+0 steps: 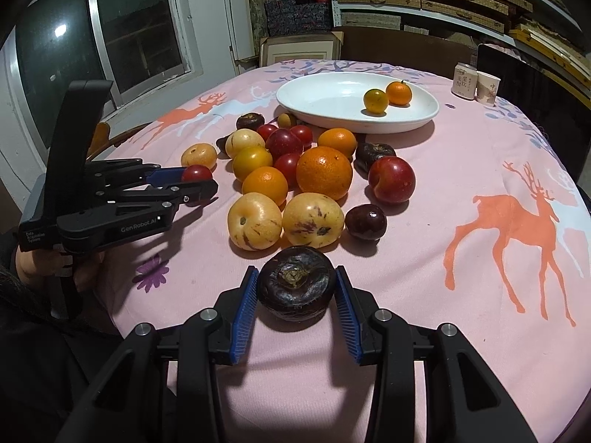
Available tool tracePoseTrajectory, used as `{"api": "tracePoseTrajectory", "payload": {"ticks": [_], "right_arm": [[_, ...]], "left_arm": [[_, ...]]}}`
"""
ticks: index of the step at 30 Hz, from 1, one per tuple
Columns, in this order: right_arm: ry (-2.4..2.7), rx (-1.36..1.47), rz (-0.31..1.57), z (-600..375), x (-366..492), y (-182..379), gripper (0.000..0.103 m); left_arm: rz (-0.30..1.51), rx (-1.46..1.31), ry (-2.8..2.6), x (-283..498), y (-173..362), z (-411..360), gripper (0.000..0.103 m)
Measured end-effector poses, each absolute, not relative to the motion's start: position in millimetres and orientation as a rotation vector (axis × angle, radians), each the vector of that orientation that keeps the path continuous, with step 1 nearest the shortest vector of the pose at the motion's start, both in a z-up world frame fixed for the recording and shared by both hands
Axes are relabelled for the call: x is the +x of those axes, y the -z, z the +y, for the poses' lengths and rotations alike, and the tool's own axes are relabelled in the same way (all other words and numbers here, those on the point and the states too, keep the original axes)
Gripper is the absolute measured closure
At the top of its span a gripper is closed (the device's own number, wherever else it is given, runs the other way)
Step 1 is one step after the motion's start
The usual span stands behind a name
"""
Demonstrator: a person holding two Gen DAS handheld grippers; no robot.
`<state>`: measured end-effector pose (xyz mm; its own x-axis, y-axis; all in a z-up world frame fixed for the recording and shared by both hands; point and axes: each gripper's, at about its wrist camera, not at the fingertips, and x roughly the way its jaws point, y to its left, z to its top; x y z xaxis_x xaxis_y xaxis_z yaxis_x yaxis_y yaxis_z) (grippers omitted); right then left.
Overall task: Organize fruits
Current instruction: 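Grasp the red tomato with the left tool while the right tool holds the purple tomato, then place red and purple tomatoes on the white plate with both tools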
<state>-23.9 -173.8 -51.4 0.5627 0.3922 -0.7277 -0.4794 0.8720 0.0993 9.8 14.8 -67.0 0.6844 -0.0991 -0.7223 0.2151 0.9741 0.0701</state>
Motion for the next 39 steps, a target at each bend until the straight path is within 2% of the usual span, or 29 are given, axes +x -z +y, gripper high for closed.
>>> {"api": "tracePoseTrajectory", "payload": {"ticks": [9,39], "right_arm": [[-0.508,-0.107,0.826,-176.9,-24.6,50.1,0.061],[-0.460,-0.007,0.760,-202.7,-6.3,15.3,0.061]], "left_arm": [[0.823,0.122,0.156,11.3,70.6,20.9,0.074],[0.728,0.088,0.172,4.8,27.9,31.4,0.074]]}}
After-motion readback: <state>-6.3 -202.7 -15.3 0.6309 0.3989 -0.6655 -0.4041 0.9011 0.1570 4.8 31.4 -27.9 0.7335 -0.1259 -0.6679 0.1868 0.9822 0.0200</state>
